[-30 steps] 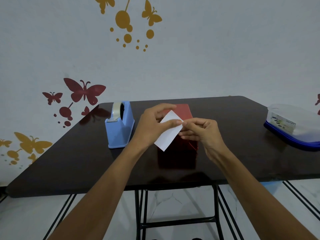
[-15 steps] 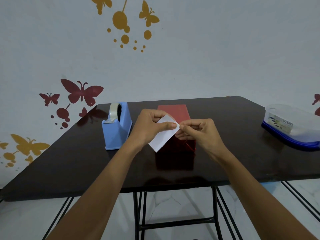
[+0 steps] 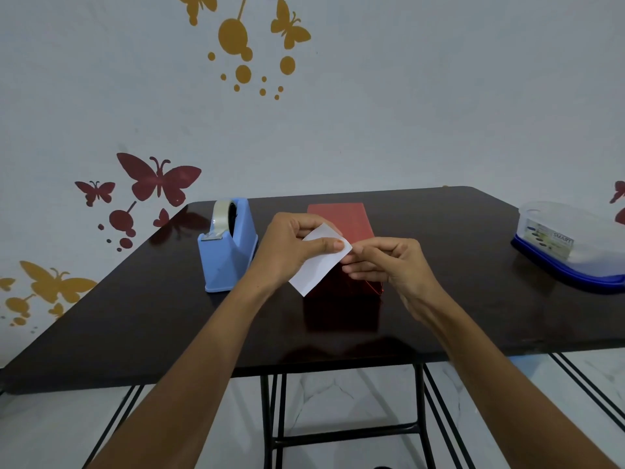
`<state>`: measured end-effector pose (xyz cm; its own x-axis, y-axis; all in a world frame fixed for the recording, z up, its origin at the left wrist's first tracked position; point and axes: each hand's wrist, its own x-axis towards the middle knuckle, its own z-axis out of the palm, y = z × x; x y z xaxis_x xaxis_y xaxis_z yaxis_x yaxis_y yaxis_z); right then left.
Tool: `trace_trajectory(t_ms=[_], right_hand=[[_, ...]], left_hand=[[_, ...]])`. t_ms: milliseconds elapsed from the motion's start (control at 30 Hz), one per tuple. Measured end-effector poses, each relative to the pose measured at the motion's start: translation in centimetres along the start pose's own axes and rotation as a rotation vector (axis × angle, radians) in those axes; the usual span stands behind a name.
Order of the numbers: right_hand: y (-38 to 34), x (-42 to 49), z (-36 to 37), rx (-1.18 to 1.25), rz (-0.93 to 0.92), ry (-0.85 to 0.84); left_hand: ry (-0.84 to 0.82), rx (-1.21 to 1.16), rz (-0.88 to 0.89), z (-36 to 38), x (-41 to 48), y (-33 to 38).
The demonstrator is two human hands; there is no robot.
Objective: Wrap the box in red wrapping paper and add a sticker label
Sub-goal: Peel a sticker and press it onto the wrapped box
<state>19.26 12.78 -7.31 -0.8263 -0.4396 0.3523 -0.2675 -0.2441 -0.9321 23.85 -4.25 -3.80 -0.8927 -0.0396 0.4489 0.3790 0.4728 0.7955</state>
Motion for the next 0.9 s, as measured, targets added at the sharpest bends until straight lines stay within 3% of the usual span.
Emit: trace_trajectory(t_ms=[900], right_hand=[[0.64,0.05,0.08,0.065,0.016,-0.016]], left_hand=[[-0.001,0.047,0.012,-0.12,-0.06,-0.28]])
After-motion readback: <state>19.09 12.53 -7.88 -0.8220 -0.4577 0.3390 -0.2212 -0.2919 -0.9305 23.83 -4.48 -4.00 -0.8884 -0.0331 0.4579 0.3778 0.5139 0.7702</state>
